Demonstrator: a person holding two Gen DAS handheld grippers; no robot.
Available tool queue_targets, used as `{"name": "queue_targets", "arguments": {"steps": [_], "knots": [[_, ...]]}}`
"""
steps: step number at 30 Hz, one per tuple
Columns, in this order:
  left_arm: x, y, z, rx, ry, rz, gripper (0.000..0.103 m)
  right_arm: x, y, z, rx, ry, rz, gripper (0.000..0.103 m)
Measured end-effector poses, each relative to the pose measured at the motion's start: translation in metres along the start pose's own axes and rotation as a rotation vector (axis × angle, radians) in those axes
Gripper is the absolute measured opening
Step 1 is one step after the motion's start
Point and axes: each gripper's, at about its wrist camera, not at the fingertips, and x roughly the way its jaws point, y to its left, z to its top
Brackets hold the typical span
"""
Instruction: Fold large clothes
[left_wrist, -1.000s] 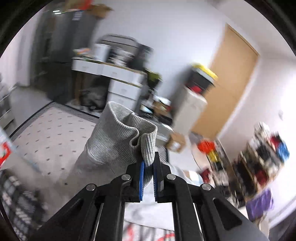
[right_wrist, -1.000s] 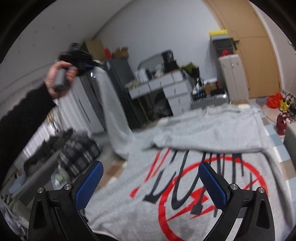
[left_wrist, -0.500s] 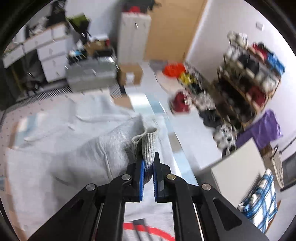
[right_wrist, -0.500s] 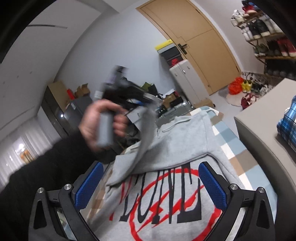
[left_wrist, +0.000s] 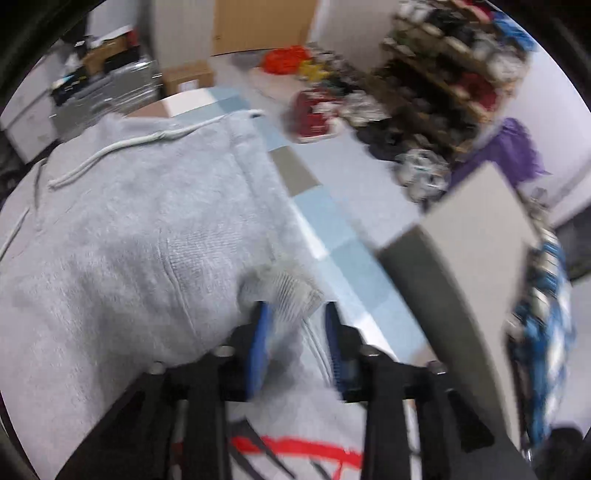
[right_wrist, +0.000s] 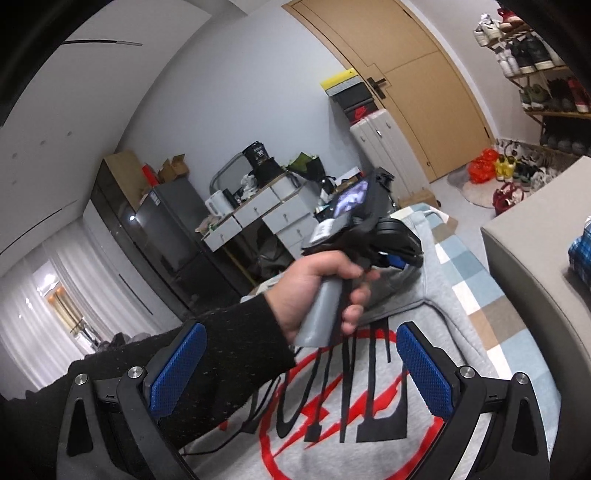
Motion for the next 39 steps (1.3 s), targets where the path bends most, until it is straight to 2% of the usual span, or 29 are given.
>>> {"name": "queue_targets", "arguments": {"steps": [1, 2, 3, 5, 6, 9, 11, 15, 19, 22, 25, 28, 29, 30, 32, 33, 35, 36, 37, 39], "knots": [[-0.011, 0.004, -0.003, 0.009, -0.013, -0.028, 0.030, 0.000, 0.000, 0.000, 0.003, -0.001, -0.005, 0.103], [-0.028, 0.011, -0.007, 0.012, -0.033, -0.072, 0.037, 0.000, 0.001, -0.001, 0.004, 0.001, -0.001, 0.103], [-0.040, 0.018, -0.011, 0.009, -0.043, -0.098, 0.055, 0.000, 0.002, -0.001, 0.002, 0.002, 0.003, 0.103], [-0.069, 0.042, -0.022, -0.015, -0.088, -0.079, 0.076, -0.001, 0.006, -0.002, -0.006, 0.001, 0.001, 0.103], [-0.077, 0.053, -0.027, -0.025, -0.114, -0.045, 0.078, -0.001, 0.008, -0.003, -0.009, 0.002, 0.002, 0.103], [-0.090, 0.098, -0.046, -0.073, -0.149, 0.090, 0.078, 0.001, 0.012, -0.005, -0.019, 0.012, 0.012, 0.103], [-0.088, 0.131, -0.064, -0.126, -0.117, 0.152, 0.078, 0.001, 0.016, -0.006, -0.037, 0.015, 0.010, 0.103], [-0.073, 0.180, -0.102, -0.232, -0.047, 0.222, 0.078, 0.005, 0.018, -0.007, -0.052, 0.020, 0.006, 0.103], [-0.048, 0.198, -0.131, -0.303, -0.018, 0.208, 0.078, 0.011, 0.019, -0.009, -0.068, 0.045, -0.009, 0.103], [-0.047, 0.188, -0.137, -0.271, -0.056, 0.210, 0.078, 0.022, 0.020, -0.013, -0.086, 0.087, -0.021, 0.103], [-0.051, 0.173, -0.138, -0.269, -0.031, 0.214, 0.078, 0.031, 0.019, -0.017, -0.092, 0.127, -0.022, 0.103], [-0.075, 0.164, -0.147, -0.304, -0.074, 0.128, 0.078, 0.039, 0.018, -0.022, -0.120, 0.155, -0.061, 0.103], [-0.080, 0.163, -0.151, -0.309, -0.085, 0.119, 0.078, 0.040, 0.017, -0.023, -0.126, 0.161, -0.073, 0.103], [-0.085, 0.162, -0.157, -0.316, -0.100, 0.119, 0.078, 0.041, 0.017, -0.024, -0.128, 0.164, -0.080, 0.103], [-0.084, 0.166, -0.170, -0.345, -0.087, 0.165, 0.078, 0.043, 0.014, -0.025, -0.124, 0.168, -0.092, 0.103], [-0.075, 0.173, -0.173, -0.378, -0.058, 0.182, 0.078, 0.044, 0.014, -0.026, -0.120, 0.171, -0.095, 0.103], [-0.063, 0.185, -0.192, -0.443, 0.017, 0.162, 0.078, 0.046, 0.012, -0.027, -0.114, 0.176, -0.109, 0.103], [-0.061, 0.186, -0.193, -0.453, 0.018, 0.153, 0.078, 0.047, 0.011, -0.028, -0.113, 0.179, -0.114, 0.103], [-0.065, 0.180, -0.196, -0.435, -0.032, 0.153, 0.078, 0.048, 0.012, -0.028, -0.113, 0.182, -0.115, 0.103], [-0.061, 0.174, -0.198, -0.437, -0.041, 0.162, 0.078, 0.051, 0.011, -0.031, -0.118, 0.195, -0.126, 0.103]]}}
